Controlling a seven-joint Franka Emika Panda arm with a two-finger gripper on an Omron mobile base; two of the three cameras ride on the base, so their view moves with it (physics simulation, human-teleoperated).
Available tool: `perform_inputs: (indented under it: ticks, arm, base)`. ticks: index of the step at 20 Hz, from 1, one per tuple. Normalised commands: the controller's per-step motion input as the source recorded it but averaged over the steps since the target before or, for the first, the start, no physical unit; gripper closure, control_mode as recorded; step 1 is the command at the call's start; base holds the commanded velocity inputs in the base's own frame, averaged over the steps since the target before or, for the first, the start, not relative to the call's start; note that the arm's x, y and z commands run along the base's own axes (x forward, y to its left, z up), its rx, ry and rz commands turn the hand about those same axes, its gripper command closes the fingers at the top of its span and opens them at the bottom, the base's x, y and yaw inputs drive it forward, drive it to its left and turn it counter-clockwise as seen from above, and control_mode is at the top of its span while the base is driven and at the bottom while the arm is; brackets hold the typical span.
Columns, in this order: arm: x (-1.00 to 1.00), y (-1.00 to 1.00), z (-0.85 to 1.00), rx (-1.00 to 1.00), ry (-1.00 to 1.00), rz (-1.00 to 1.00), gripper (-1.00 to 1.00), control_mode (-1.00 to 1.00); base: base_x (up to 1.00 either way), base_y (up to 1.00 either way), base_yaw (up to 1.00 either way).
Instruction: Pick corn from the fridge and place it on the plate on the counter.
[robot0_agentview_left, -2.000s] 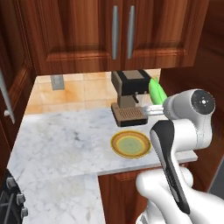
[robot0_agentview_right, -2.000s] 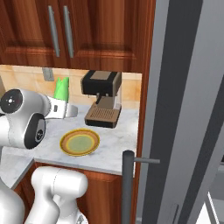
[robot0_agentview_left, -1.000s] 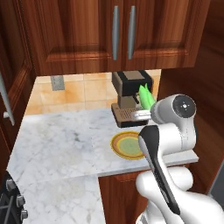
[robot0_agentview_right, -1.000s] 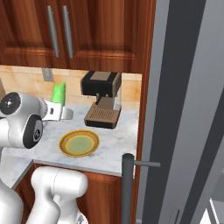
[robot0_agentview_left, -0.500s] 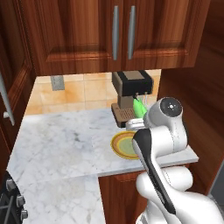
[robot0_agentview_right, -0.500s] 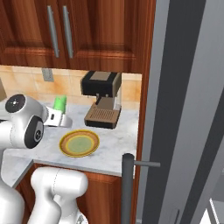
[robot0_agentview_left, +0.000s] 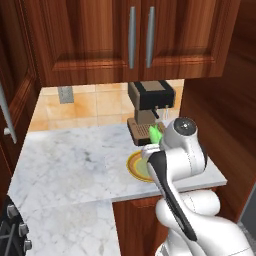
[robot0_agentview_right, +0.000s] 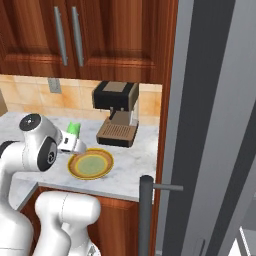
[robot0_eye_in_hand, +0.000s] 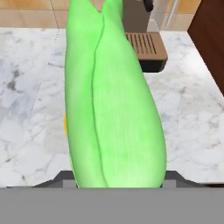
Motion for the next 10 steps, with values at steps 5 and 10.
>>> perform_inputs:
  ticks: [5, 10]
  arm:
    - [0.35, 0.0, -0.58, 0.0, 0.0, 0.0, 1.0, -1.0]
    - [0.37, 0.0, -0.52, 0.0, 0.0, 0.0, 1.0, -1.0]
  base:
    - [0.0, 0.0, 0.0]
    - [0.0, 0.0, 0.0]
